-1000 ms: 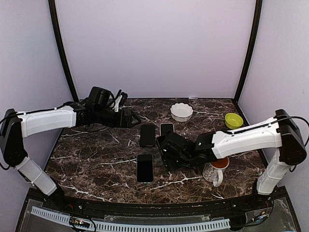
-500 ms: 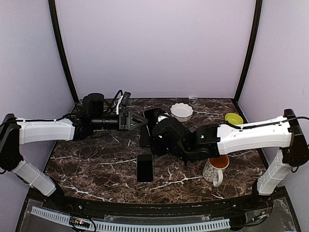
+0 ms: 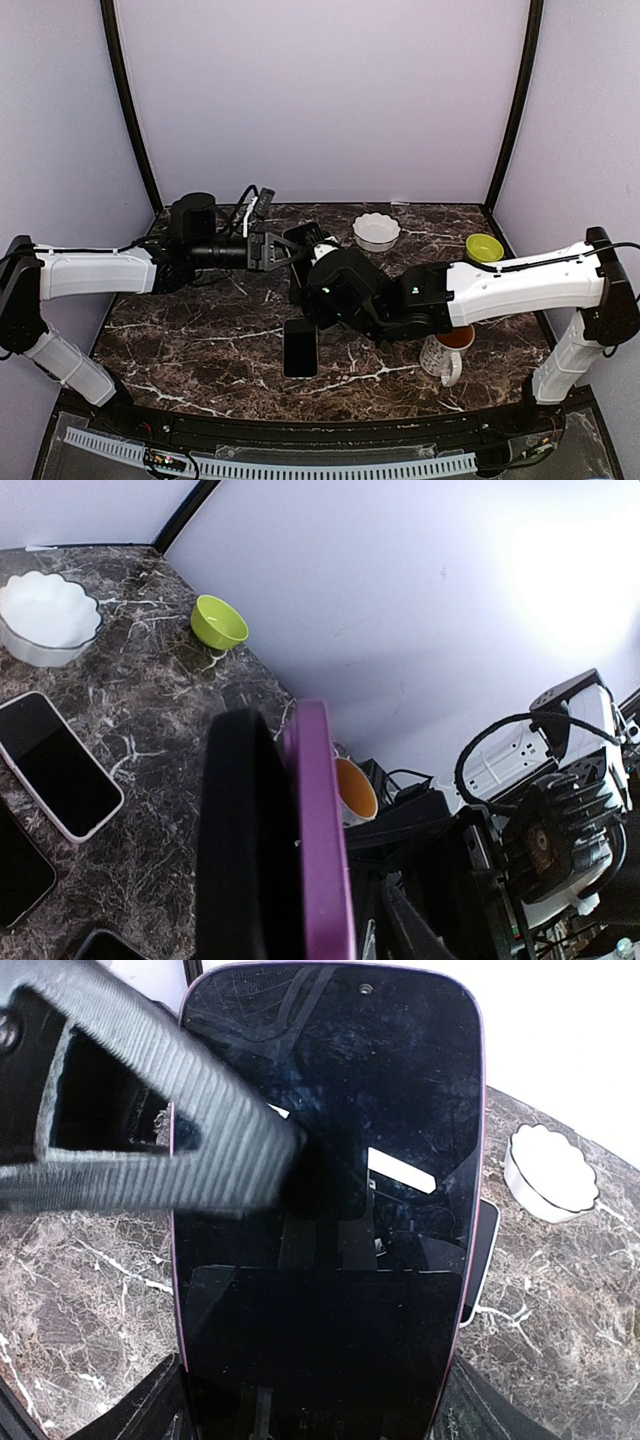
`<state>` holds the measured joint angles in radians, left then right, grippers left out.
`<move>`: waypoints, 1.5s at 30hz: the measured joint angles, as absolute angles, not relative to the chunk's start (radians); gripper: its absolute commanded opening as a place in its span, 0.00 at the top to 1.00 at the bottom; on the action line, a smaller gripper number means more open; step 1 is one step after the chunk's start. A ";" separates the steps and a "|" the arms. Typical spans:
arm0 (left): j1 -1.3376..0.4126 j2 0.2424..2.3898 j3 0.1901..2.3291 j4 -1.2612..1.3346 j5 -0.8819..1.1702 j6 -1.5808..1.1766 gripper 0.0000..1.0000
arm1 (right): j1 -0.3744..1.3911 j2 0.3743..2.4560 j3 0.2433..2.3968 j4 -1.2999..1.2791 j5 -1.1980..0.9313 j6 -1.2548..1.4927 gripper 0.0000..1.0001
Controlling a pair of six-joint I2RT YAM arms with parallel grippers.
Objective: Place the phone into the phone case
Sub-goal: Press the phone at the top left corner of the phone case, then press the top right corner of the phone case.
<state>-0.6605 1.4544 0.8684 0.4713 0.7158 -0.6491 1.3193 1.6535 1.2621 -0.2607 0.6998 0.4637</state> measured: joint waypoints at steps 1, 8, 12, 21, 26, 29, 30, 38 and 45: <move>-0.663 1.454 0.868 0.478 0.722 -0.652 0.70 | 1.319 1.654 1.262 -0.260 0.701 0.460 0.76; -0.665 1.454 0.867 0.503 0.735 -0.659 1.00 | 1.322 1.654 1.266 -0.255 0.722 0.438 0.75; -0.665 1.455 0.866 0.511 0.740 -0.664 1.00 | 1.322 1.653 1.266 -0.251 0.732 0.431 0.58; -0.675 1.454 0.860 0.518 0.794 -0.617 1.00 | 1.320 1.567 1.211 -0.234 0.616 0.367 0.02; -0.718 1.429 0.843 0.506 0.848 -0.503 1.00 | 1.294 1.378 1.092 -0.215 0.371 0.289 0.01; -0.775 1.374 0.820 0.495 0.898 -0.405 1.00 | 1.258 1.281 1.032 -0.184 0.176 0.249 0.07; -0.794 1.350 0.811 0.494 0.913 -0.373 1.00 | 1.251 1.263 1.022 -0.175 0.124 0.241 0.10; -0.845 1.238 0.793 0.437 0.943 -0.147 1.00 | 1.230 1.209 1.008 -0.080 -0.139 0.199 0.32; -0.876 1.237 0.793 0.329 0.895 -0.013 1.00 | 1.229 1.276 1.069 -0.073 -0.208 0.185 0.66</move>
